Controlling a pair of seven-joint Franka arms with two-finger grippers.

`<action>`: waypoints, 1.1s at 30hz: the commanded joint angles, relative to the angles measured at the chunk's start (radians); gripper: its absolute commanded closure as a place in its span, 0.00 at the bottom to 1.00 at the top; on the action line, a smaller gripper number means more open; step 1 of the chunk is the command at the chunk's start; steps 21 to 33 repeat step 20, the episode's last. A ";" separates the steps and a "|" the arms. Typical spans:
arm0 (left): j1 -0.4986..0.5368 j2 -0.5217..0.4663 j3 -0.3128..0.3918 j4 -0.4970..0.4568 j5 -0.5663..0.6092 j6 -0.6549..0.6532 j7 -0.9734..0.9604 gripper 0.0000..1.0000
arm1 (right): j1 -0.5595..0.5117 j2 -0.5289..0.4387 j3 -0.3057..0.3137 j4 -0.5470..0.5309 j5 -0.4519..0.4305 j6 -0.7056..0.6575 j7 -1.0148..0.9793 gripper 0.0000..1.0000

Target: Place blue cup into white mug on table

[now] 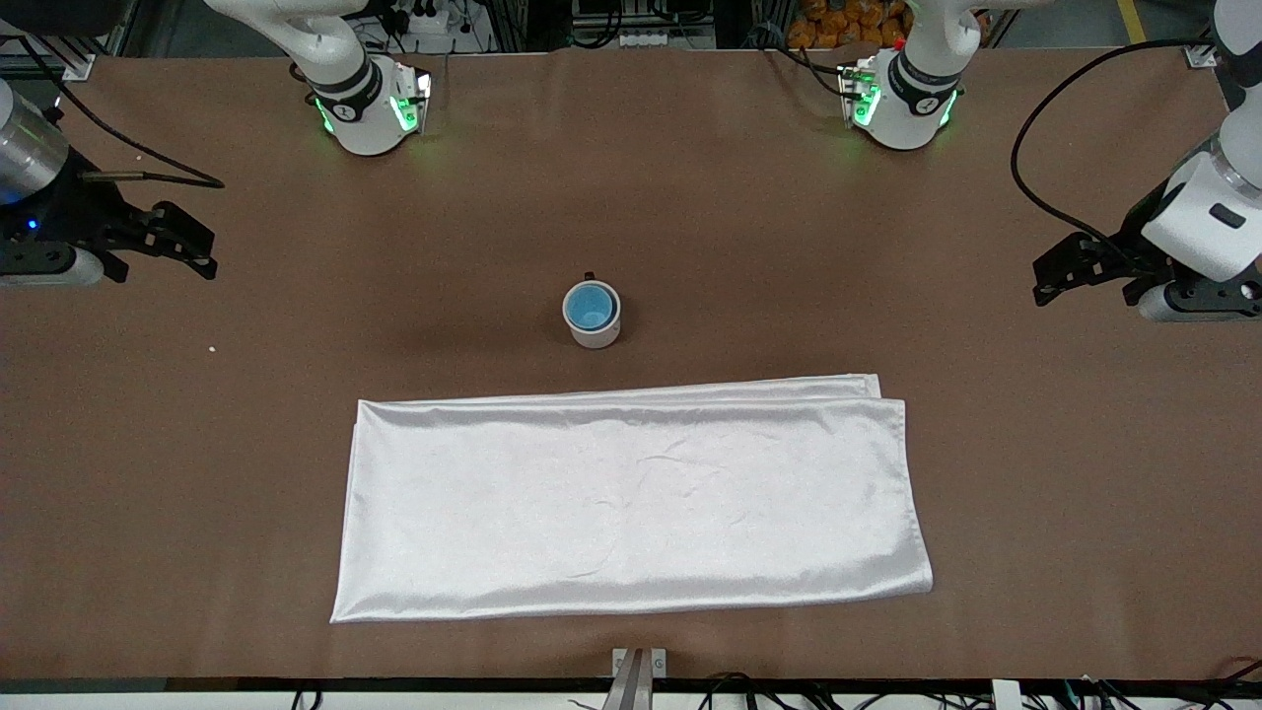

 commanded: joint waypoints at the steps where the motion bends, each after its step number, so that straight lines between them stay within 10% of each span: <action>1: -0.009 -0.024 0.013 -0.023 -0.011 0.000 0.002 0.00 | -0.017 -0.004 0.008 0.012 0.010 -0.011 -0.014 0.00; 33: -0.008 -0.026 0.014 -0.020 -0.007 -0.002 -0.017 0.00 | -0.017 -0.004 0.008 0.017 0.010 -0.012 -0.013 0.00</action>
